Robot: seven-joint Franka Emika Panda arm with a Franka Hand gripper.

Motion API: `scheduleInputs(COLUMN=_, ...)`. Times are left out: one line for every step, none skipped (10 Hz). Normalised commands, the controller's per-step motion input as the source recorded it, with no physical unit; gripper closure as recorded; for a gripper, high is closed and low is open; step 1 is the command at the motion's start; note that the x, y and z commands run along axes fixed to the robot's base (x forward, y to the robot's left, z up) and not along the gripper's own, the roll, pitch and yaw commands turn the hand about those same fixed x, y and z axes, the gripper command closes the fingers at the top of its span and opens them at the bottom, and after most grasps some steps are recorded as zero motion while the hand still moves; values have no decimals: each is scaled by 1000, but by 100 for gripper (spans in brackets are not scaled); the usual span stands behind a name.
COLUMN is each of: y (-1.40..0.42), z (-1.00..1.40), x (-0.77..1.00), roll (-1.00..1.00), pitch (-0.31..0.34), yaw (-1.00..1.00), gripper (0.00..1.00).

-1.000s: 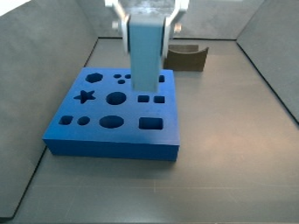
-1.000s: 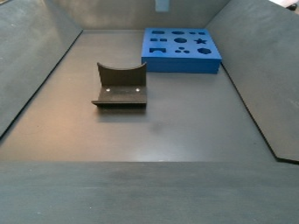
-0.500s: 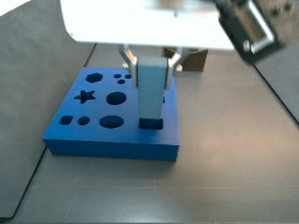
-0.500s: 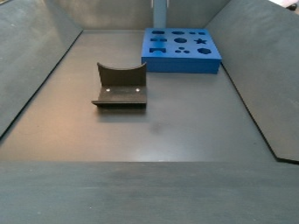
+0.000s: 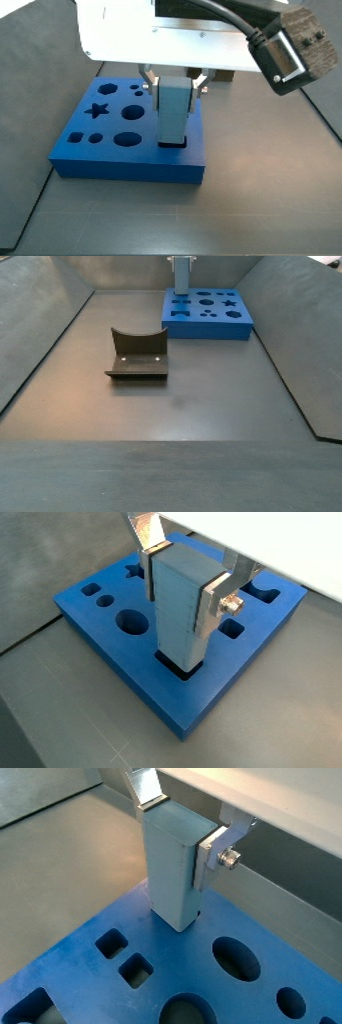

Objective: Insert the rectangle object.

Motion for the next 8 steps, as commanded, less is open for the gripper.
scheduleInputs(y=-191, z=-146, x=106, roll=0, pitch=50, yaw=0, gripper=100)
scheduleInputs(y=-220, z=-149, x=103, roll=0, pitch=53, yaw=0, gripper=100)
scheduleInputs(y=-211, z=-260, x=157, roll=0, pitch=49, yaw=0, gripper=100)
scheduleInputs(y=-111, z=-554, x=226, roll=57, pitch=19, yaw=0, gripper=100)
scheduleInputs(y=-6, z=-740, x=29, roll=74, pitch=-4, yaw=0, gripper=100)
scheduleInputs(y=-31, z=-826, x=0, roll=83, pitch=-71, yaw=0, gripper=100)
scheduleInputs(y=-66, z=-757, x=0, roll=119, pitch=-99, yaw=0, gripper=100)
scheduleInputs(y=0, z=-271, x=0, roll=-177, pitch=-51, yaw=0, gripper=100)
